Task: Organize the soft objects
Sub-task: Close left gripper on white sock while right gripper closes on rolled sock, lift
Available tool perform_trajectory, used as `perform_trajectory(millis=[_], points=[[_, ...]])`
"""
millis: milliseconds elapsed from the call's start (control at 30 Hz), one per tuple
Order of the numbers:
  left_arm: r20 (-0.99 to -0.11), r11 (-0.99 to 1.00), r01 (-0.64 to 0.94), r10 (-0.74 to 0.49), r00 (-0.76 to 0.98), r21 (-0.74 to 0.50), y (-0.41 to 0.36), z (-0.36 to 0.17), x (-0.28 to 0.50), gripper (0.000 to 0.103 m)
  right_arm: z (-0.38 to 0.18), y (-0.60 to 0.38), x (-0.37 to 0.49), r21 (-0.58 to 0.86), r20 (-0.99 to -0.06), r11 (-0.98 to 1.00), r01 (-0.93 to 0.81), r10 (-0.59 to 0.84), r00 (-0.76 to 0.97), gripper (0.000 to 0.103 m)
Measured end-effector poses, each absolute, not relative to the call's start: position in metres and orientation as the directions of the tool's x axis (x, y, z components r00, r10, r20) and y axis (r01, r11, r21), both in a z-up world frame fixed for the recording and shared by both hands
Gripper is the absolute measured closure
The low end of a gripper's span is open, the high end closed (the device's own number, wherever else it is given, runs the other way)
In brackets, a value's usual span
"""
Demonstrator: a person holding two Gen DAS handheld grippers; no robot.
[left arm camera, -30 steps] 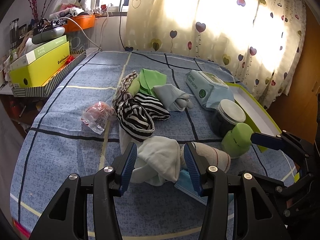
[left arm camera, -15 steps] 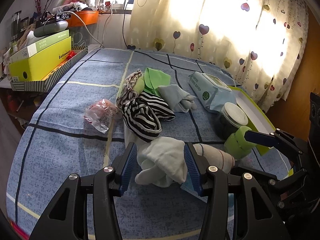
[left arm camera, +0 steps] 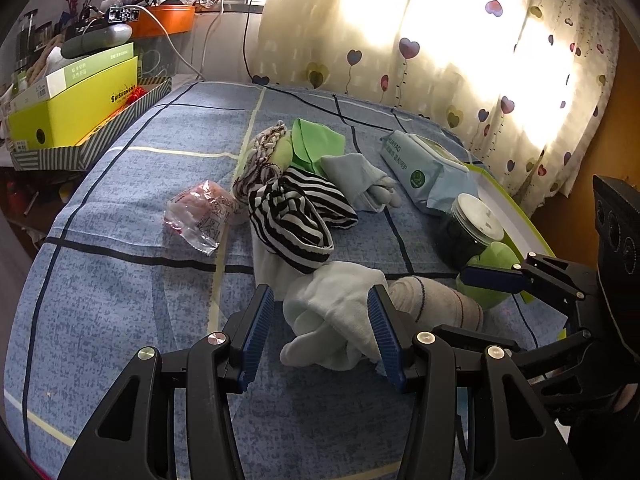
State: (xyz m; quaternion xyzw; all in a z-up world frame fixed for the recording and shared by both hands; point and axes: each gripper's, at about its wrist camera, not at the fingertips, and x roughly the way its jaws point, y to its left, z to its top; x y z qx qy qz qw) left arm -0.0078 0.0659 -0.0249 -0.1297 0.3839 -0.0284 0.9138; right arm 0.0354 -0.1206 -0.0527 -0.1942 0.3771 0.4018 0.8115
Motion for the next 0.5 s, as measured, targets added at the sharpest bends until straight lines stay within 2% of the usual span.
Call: perform_trajectory(millis=[167,233,300,500], points=[[-0.713,0.965,-0.031,-0.171,0.681,-0.261,0.065,-0.034,-0.001,0.053,-0.060,-0.116,0.039,-0.017,-0.790,0.592,-0.806,0.486,0.374,0.041],[-0.717,0.962,-0.024,-0.185,0.672,-0.272,0.065,-0.037,0.002,0.053,-0.060,-0.116,0.040,-0.018,-0.790,0.591,-0.806,0.486,0.374,0.052],[-0.721,0.961,-0.019,-0.194,0.665,-0.276,0.065,-0.040,0.005,0.053,-0.059,-0.116,0.040,-0.013,-0.789,0.590,-0.808,0.490,0.371,0.056],[-0.732,0.953,0.003,-0.235,0.639,-0.303,0.061,-0.049,0.011,0.053,-0.057,-0.117,0.037,-0.027,-0.784,0.592,-0.805,0.488,0.385,0.059]])
